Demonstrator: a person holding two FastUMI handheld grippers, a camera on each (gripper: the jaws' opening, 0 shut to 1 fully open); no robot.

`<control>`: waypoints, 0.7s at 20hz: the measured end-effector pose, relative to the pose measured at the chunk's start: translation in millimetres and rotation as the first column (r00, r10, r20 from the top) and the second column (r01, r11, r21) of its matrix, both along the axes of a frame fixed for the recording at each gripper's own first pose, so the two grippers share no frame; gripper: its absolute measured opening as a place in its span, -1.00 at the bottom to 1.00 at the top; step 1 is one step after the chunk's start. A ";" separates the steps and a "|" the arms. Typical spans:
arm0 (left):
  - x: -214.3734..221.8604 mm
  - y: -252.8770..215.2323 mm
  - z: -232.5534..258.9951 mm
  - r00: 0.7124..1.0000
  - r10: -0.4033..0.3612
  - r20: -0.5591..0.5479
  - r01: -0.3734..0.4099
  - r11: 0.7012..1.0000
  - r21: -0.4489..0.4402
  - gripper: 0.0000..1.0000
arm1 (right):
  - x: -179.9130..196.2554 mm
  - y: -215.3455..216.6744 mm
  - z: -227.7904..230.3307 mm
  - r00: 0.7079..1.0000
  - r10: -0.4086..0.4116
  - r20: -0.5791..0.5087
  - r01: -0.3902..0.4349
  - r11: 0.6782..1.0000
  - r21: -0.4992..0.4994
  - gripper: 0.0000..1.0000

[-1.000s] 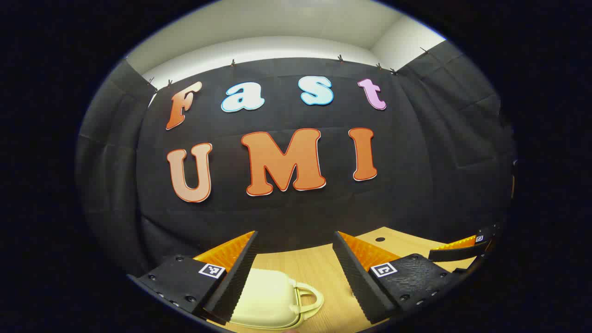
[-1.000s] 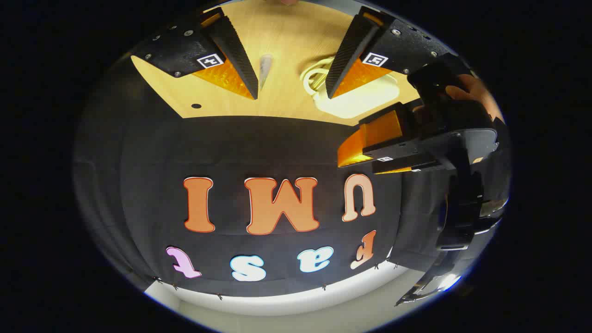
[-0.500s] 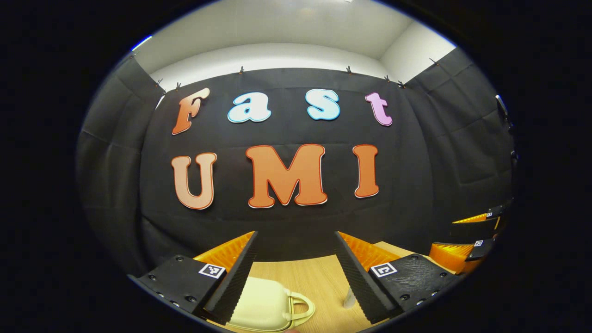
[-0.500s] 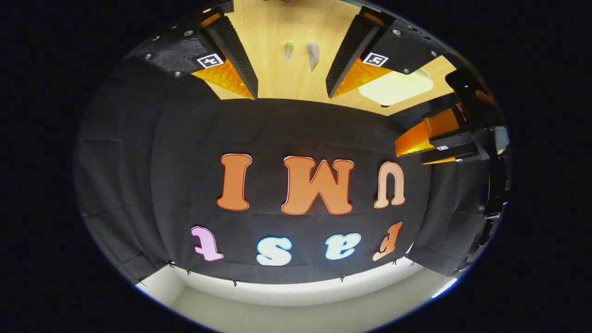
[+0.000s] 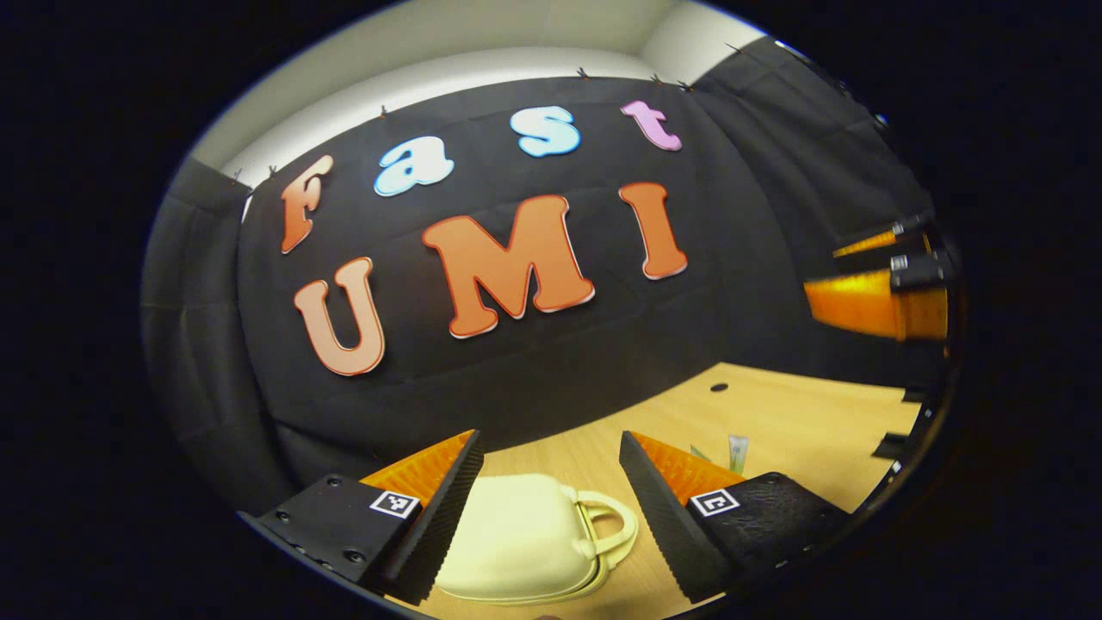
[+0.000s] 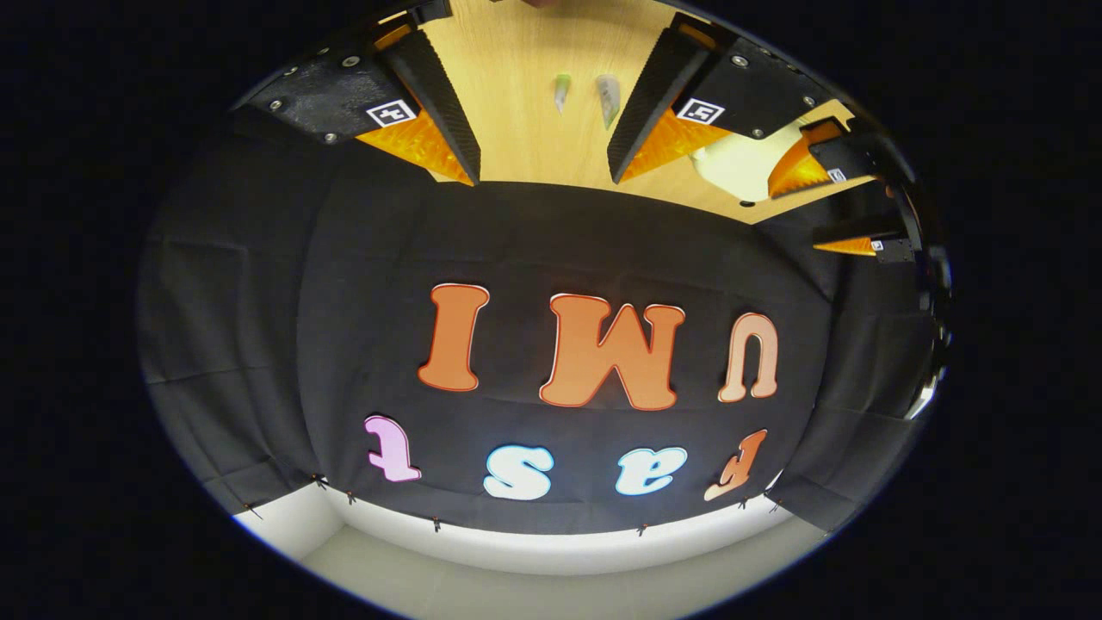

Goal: First open the suitcase, pack the skin care products into it, and then close the suitcase.

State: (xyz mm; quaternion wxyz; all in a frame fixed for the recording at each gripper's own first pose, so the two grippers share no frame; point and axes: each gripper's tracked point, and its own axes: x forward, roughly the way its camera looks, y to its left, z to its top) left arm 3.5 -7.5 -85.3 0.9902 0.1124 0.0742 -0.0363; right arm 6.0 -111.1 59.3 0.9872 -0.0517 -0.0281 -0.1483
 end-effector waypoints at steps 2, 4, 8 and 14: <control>7.3 -4.2 -38.8 0.998 -0.026 -0.057 0.032 0.995 0.094 0.96 | 0.8 -9.8 -5.8 1.000 -0.017 -0.023 0.017 1.000 -0.006 0.89; 16.5 -9.0 -66.7 0.995 -0.035 -0.094 0.052 0.982 0.181 0.96 | 6.1 -25.0 -10.4 0.999 -0.023 -0.034 0.022 1.000 -0.008 0.89; 32.6 -25.9 -133.2 0.973 -0.041 -0.225 0.114 0.939 0.325 0.96 | 33.3 -58.5 -13.1 1.000 -0.003 -0.031 0.003 1.000 0.000 0.89; 36.3 -46.9 -194.6 0.929 -0.043 -0.368 0.258 0.788 0.559 0.96 | 69.3 -99.1 -31.6 0.997 0.054 -0.053 -0.053 0.998 0.022 0.90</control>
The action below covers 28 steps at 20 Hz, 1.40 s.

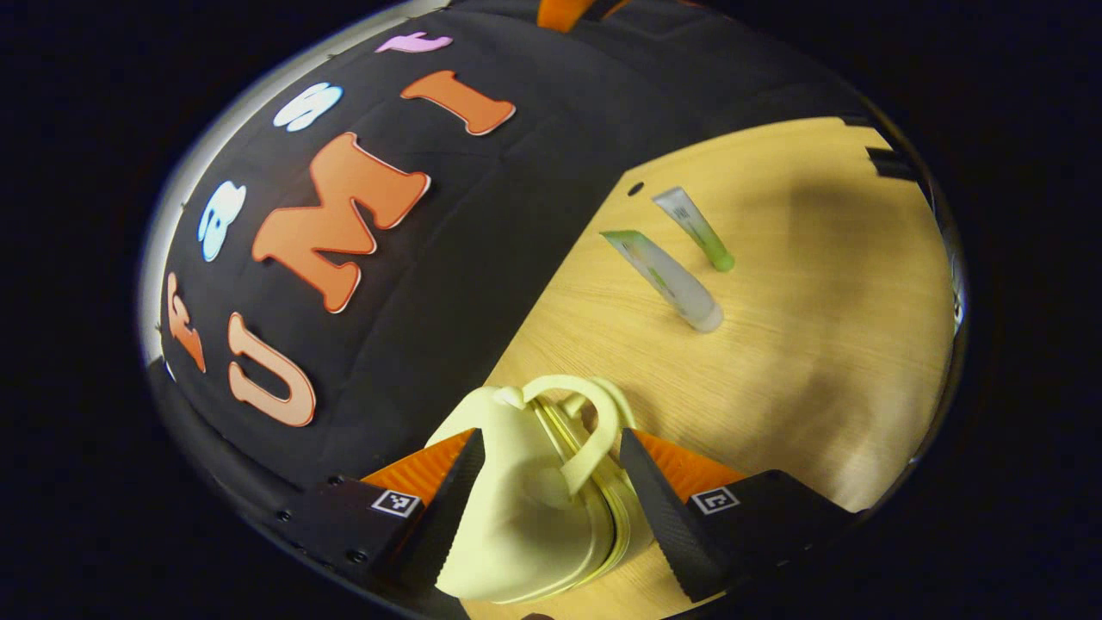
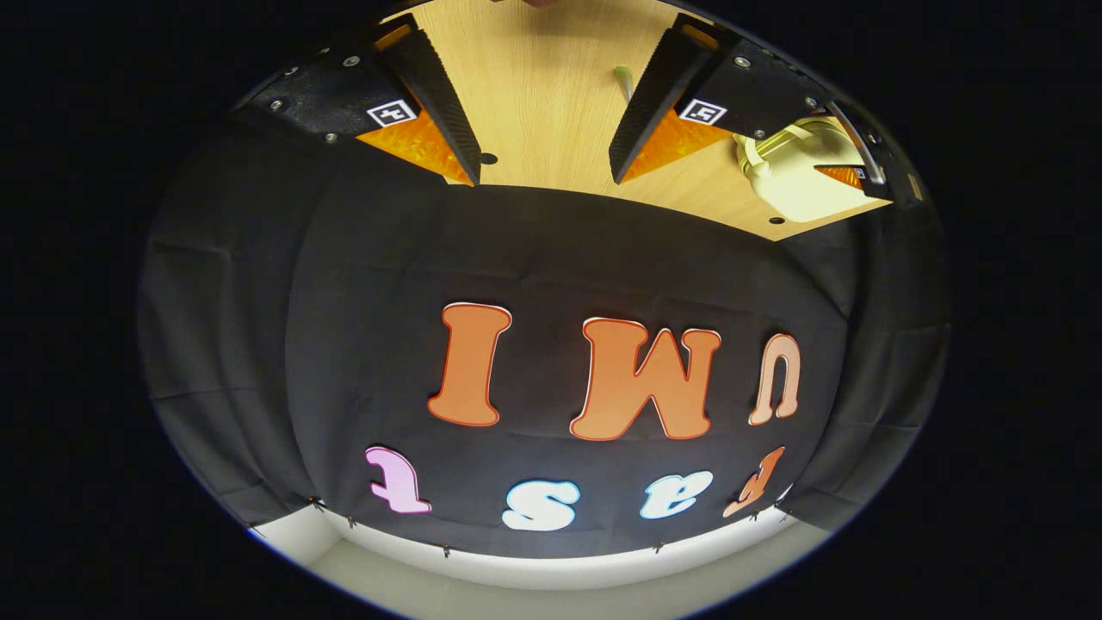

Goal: First open the suitcase, pack the skin care products into it, and then close the suitcase.

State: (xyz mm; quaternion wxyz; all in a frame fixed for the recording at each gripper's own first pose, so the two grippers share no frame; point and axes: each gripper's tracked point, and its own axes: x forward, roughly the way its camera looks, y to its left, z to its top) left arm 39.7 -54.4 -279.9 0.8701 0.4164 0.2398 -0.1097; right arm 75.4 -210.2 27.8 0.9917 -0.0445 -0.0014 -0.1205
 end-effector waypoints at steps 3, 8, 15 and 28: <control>4.3 -3.3 -8.7 1.000 -0.004 -0.025 0.007 0.993 0.121 0.94 | 9.1 -10.2 -5.9 1.000 0.017 -0.004 -0.017 1.000 0.006 0.89; 20.5 2.0 -24.9 0.998 0.016 -0.062 0.001 0.964 0.265 0.56 | 18.4 -18.0 -10.6 0.997 0.071 0.001 -0.071 0.997 0.028 0.90; 31.9 12.7 -27.5 0.992 0.101 -0.074 -0.088 0.983 0.162 -0.96 | 16.3 -27.0 -20.3 0.996 0.094 -0.005 -0.093 0.995 0.020 0.89; 43.2 18.5 8.7 0.856 0.514 0.054 -0.415 0.747 -0.520 -0.96 | 58.9 63.4 -12.8 0.996 0.057 -0.070 -0.056 0.998 0.006 0.89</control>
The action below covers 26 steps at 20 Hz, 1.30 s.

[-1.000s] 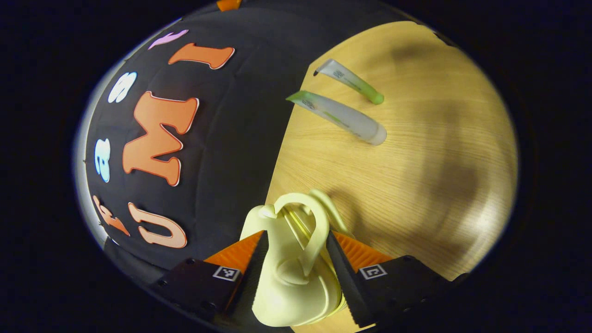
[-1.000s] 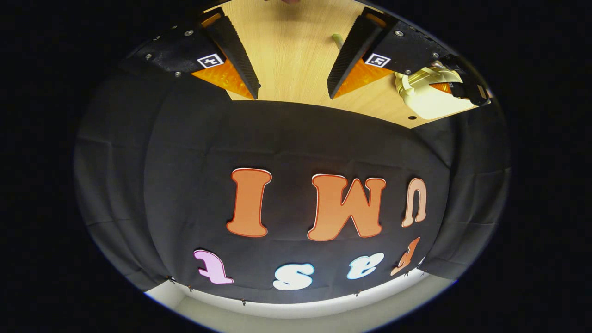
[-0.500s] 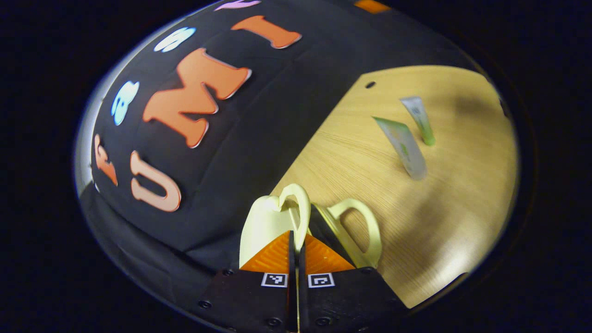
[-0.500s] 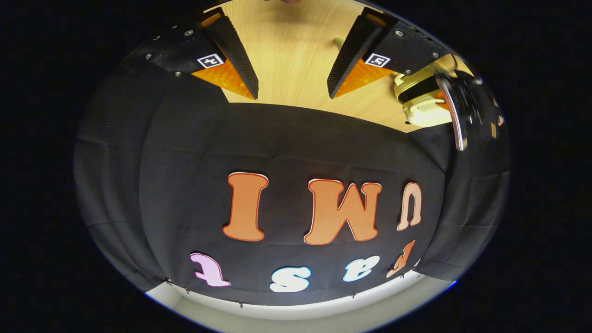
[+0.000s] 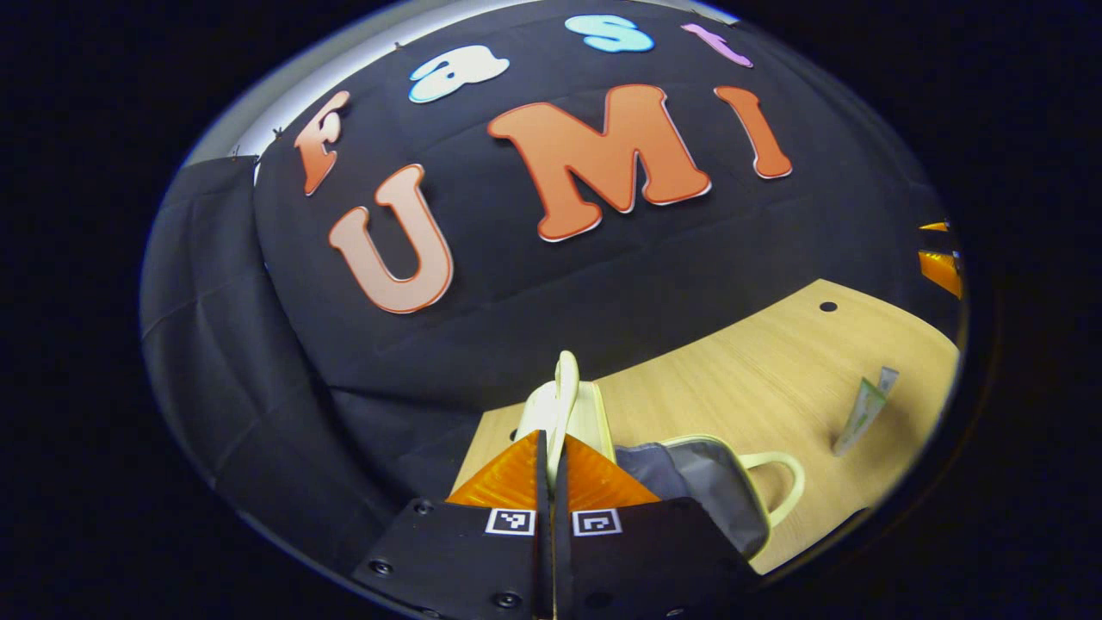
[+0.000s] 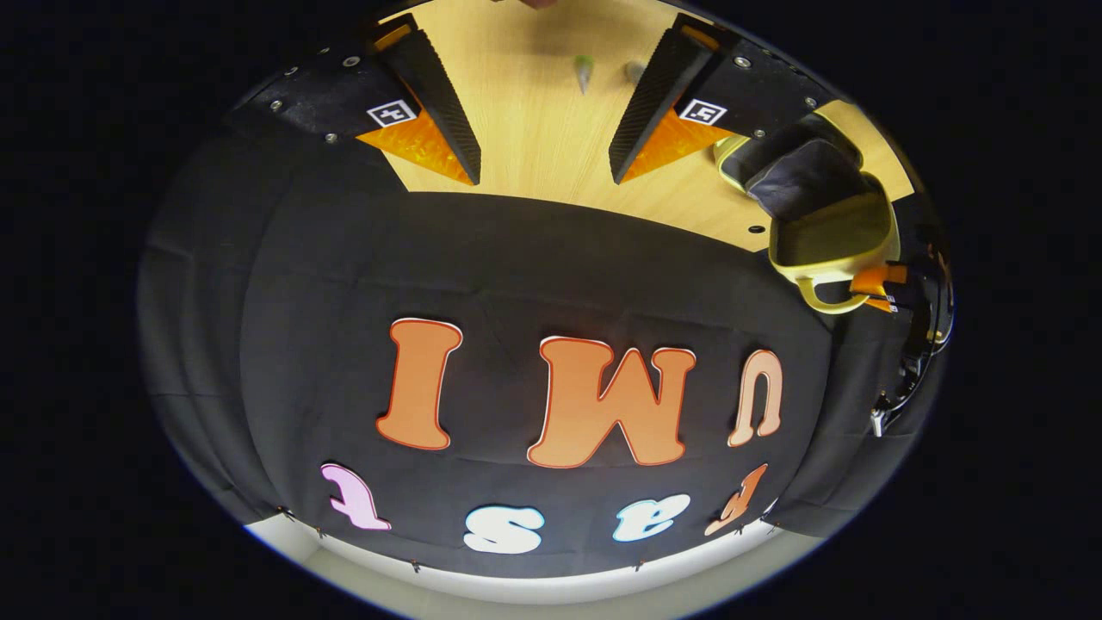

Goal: First open the suitcase, pack the skin care products into it, and then close the suitcase.

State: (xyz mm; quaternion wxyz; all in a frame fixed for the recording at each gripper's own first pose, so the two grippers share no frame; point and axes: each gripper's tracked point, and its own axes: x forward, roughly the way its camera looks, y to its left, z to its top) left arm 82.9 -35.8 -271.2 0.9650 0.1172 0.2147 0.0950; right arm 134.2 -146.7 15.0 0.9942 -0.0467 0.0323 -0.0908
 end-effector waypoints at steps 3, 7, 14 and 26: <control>-2.2 5.4 -4.9 0.999 0.052 0.014 -0.052 0.999 -0.008 -0.97 | 9.8 25.1 3.7 0.999 -0.037 -0.010 0.037 0.999 -0.015 0.90; -3.6 8.2 -8.8 0.995 0.101 -0.022 -0.102 0.994 -0.043 -0.97 | 17.7 52.0 -11.4 0.995 -0.085 -0.061 0.087 0.996 0.026 0.89; -10.2 7.9 -46.7 0.960 0.180 -0.216 -0.215 0.965 -0.151 -0.96 | 7.7 79.0 -27.3 0.977 -0.176 -0.119 0.189 0.976 0.109 0.90; 56.2 -132.4 82.7 0.993 0.117 0.001 -0.112 0.955 -0.274 -0.06 | -11.6 61.6 -34.4 0.974 -0.186 -0.128 0.202 0.972 0.119 0.90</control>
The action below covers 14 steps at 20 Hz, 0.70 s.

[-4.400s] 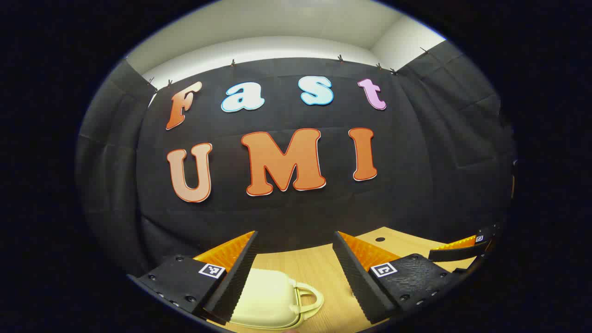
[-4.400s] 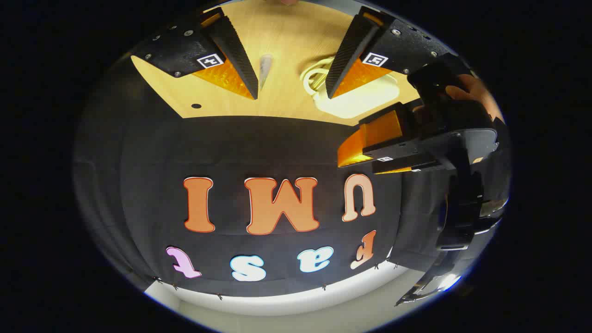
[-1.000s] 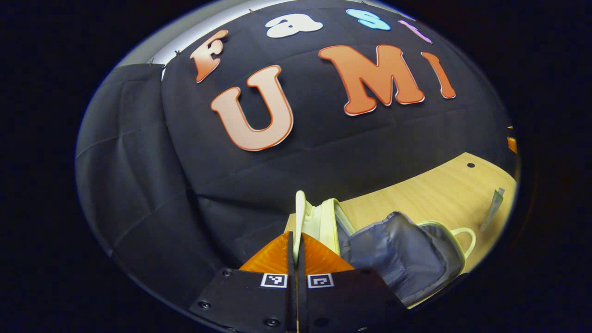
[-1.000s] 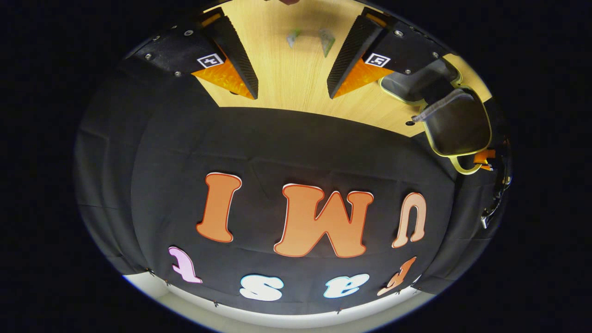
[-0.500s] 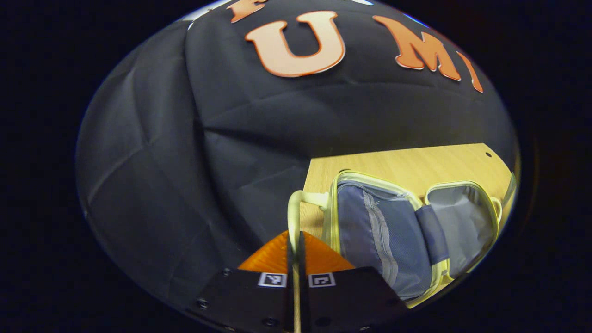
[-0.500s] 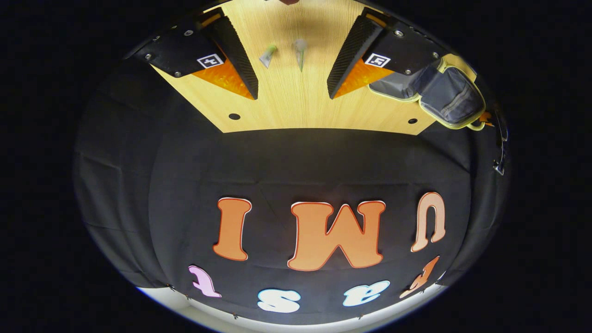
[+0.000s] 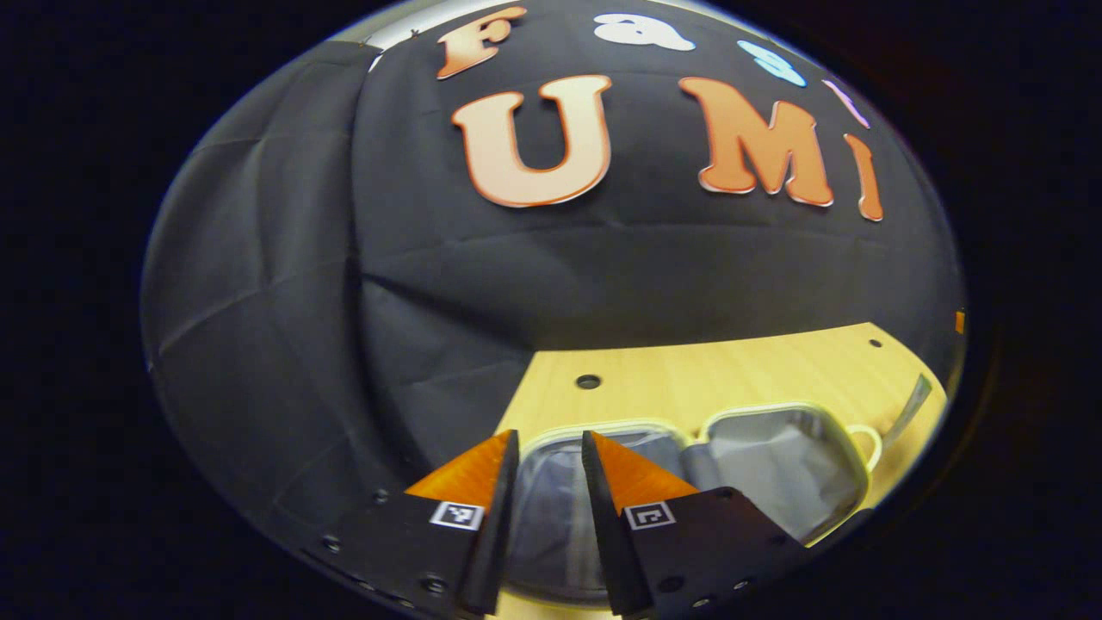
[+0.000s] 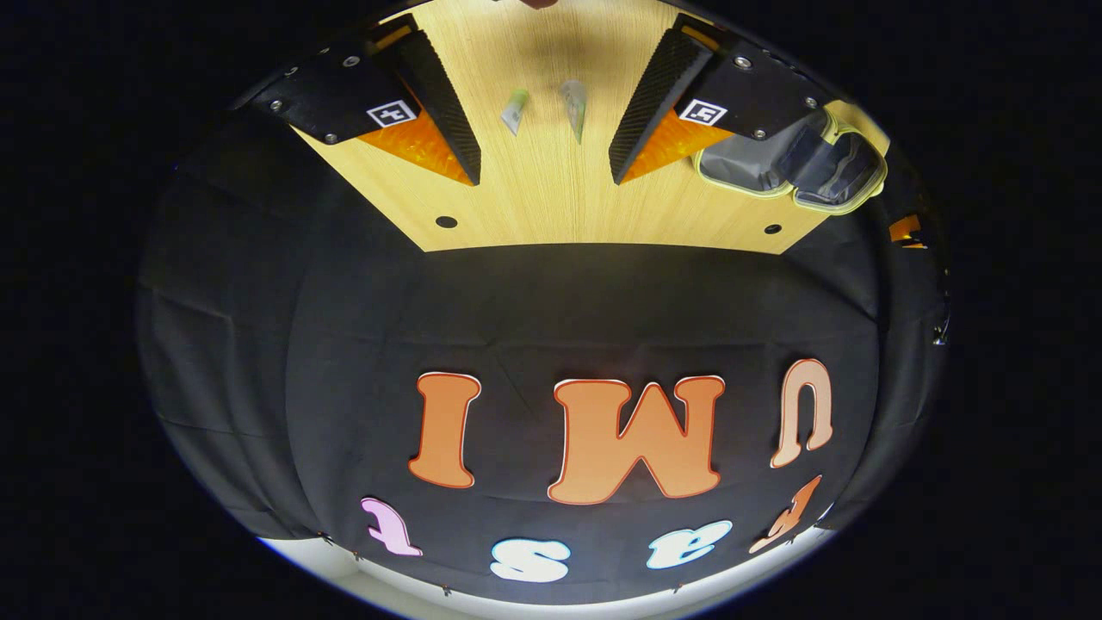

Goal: First open the suitcase, pack the skin care products into it, and then close the suitcase.

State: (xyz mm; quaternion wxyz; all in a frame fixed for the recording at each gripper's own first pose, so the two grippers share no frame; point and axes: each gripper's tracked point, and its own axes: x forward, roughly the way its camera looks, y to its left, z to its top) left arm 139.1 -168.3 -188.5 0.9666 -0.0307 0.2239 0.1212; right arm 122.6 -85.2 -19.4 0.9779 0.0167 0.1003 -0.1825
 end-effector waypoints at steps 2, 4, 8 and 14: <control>10.6 -47.9 16.0 0.998 -0.058 0.038 0.058 0.998 -0.012 0.37 | 0.6 -12.6 0.6 1.000 0.012 0.010 -0.012 1.000 0.005 0.91; 16.8 -94.8 22.9 0.994 -0.097 0.054 0.099 0.994 -0.042 0.60 | 0.2 -23.7 -1.0 1.000 0.027 0.013 -0.027 1.000 0.007 0.91; 27.9 -215.2 30.7 0.990 -0.122 0.067 0.130 0.983 -0.133 0.99 | 0.2 -57.6 -18.7 0.996 0.090 -0.008 -0.090 0.996 0.015 0.90; 35.9 -352.8 26.3 0.938 -0.346 0.037 0.348 0.935 -0.074 0.99 | -0.9 -88.3 -39.5 0.988 0.151 -0.032 -0.150 0.988 0.030 0.91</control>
